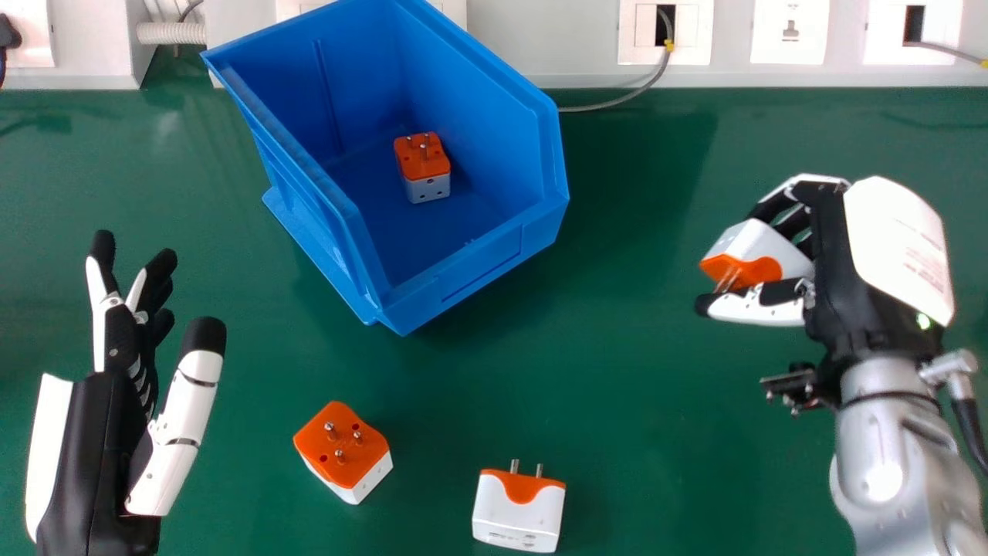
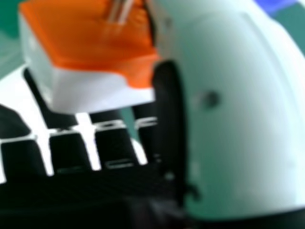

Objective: Pick all objects and put in blue box

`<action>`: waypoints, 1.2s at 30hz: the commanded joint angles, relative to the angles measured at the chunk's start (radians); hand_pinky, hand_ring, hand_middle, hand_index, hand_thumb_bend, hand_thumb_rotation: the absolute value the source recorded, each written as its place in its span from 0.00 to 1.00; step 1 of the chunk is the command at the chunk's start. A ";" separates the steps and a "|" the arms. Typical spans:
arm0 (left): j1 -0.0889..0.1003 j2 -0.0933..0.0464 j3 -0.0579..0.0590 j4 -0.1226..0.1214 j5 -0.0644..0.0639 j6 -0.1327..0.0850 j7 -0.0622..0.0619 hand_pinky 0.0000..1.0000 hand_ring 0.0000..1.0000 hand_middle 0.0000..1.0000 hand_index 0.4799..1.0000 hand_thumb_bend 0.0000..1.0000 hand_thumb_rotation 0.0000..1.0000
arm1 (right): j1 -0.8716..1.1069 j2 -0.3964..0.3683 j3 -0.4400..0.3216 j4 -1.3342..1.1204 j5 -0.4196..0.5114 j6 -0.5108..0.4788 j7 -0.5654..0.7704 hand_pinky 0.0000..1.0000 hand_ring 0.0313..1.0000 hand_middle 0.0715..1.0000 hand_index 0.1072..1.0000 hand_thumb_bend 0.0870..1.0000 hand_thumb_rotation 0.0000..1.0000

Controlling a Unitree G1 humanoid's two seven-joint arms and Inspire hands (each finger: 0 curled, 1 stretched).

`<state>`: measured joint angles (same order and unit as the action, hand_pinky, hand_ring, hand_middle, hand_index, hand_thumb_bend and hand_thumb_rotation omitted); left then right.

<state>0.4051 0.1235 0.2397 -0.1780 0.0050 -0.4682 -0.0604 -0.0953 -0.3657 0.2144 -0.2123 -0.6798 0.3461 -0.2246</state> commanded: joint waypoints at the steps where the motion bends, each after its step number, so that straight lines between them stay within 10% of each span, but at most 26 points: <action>1: -0.003 -0.001 -0.003 -0.006 0.006 -0.020 0.007 0.96 0.98 0.97 0.92 0.46 0.81 | 0.028 0.003 0.013 -0.108 -0.036 -0.030 0.018 0.17 0.20 0.36 0.45 0.46 0.00; 12: -0.021 -0.013 -0.011 0.013 0.039 -0.037 0.031 0.94 0.96 0.95 0.90 0.44 0.80 | -0.066 0.063 0.113 -0.155 -0.121 -0.127 0.116 0.22 0.32 0.42 0.48 0.45 0.00; 36: 0.024 -0.021 -0.018 -0.015 0.027 -0.040 0.034 0.94 0.97 0.96 0.91 0.45 0.82 | -0.814 0.282 0.201 0.611 -0.113 -0.180 0.120 0.26 0.39 0.48 0.50 0.44 0.00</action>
<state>0.4203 0.1043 0.2204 -0.1684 0.0370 -0.4871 -0.0307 -0.8382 -0.0973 0.4160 0.3730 -0.7917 0.1802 -0.0823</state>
